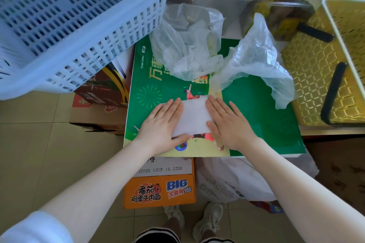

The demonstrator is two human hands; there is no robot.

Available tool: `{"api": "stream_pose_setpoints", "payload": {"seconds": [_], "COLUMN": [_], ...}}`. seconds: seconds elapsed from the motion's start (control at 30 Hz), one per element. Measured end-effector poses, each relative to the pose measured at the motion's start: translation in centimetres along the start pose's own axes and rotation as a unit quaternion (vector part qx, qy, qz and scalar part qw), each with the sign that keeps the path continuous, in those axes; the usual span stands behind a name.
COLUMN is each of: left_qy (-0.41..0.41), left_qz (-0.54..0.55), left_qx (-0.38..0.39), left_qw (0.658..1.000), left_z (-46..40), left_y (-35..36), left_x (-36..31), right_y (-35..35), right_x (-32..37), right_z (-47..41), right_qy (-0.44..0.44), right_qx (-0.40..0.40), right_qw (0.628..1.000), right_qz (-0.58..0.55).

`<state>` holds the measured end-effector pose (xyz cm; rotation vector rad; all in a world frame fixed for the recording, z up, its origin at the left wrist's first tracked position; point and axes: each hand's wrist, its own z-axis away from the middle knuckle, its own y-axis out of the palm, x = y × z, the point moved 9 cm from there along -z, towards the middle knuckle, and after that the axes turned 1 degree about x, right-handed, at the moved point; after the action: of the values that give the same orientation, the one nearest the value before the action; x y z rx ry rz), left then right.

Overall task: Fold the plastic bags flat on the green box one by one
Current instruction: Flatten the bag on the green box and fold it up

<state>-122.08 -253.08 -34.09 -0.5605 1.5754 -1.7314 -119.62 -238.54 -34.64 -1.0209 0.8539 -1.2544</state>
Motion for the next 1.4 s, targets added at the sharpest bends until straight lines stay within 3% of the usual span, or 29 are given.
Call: {"api": "stream_pose_setpoints", "payload": {"seconds": [0.1, 0.27, 0.63, 0.73, 0.83, 0.93, 1.07, 1.17, 1.3, 1.4], "left_qy": [0.004, 0.012, 0.007, -0.036, -0.085, -0.038, 0.049, 0.057, -0.019, -0.051], "left_qz": [0.017, 0.039, 0.085, 0.216, 0.310, 0.357, 0.374, 0.370, 0.407, 0.383], "left_qx": [0.022, 0.069, 0.092, 0.012, -0.076, -0.133, -0.214, -0.258, -0.249, -0.191], "left_qw": [1.000, 0.997, 0.992, 0.976, 0.944, 0.924, 0.901, 0.891, 0.879, 0.902], "left_z": [-0.2, -0.5, -0.6, -0.5, -0.1, -0.8, -2.6, -4.2, -7.7, -10.0], "left_y": [-0.3, -0.7, -0.4, -2.1, -5.2, -10.2, -16.9, -20.6, -20.7, -17.8], "left_x": [0.0, 0.1, 0.4, 0.7, 0.0, -4.3, -11.6, -16.3, -19.2, -20.5], "right_y": [-1.5, -0.8, -3.6, -3.8, -4.5, -7.0, -12.9, -17.2, -19.9, -19.0], "right_x": [1.4, 4.2, 2.5, 0.5, -1.1, -2.5, -6.9, -11.1, -21.1, -28.4], "right_z": [0.2, 1.0, 0.1, 0.0, 1.7, 5.7, 11.6, 15.8, 19.1, 18.7], "right_qy": [0.008, -0.106, -0.119, -0.051, -0.052, -0.084, -0.021, -0.005, 0.101, 0.176], "right_qx": [0.006, 0.020, -0.024, -0.003, -0.016, -0.094, -0.200, -0.258, -0.351, -0.380], "right_qw": [1.000, 0.994, 0.993, 0.995, 0.984, 0.970, 0.928, 0.902, 0.799, 0.721], "right_qz": [0.011, 0.020, 0.016, -0.086, -0.172, -0.207, -0.315, -0.345, -0.478, -0.552]}}
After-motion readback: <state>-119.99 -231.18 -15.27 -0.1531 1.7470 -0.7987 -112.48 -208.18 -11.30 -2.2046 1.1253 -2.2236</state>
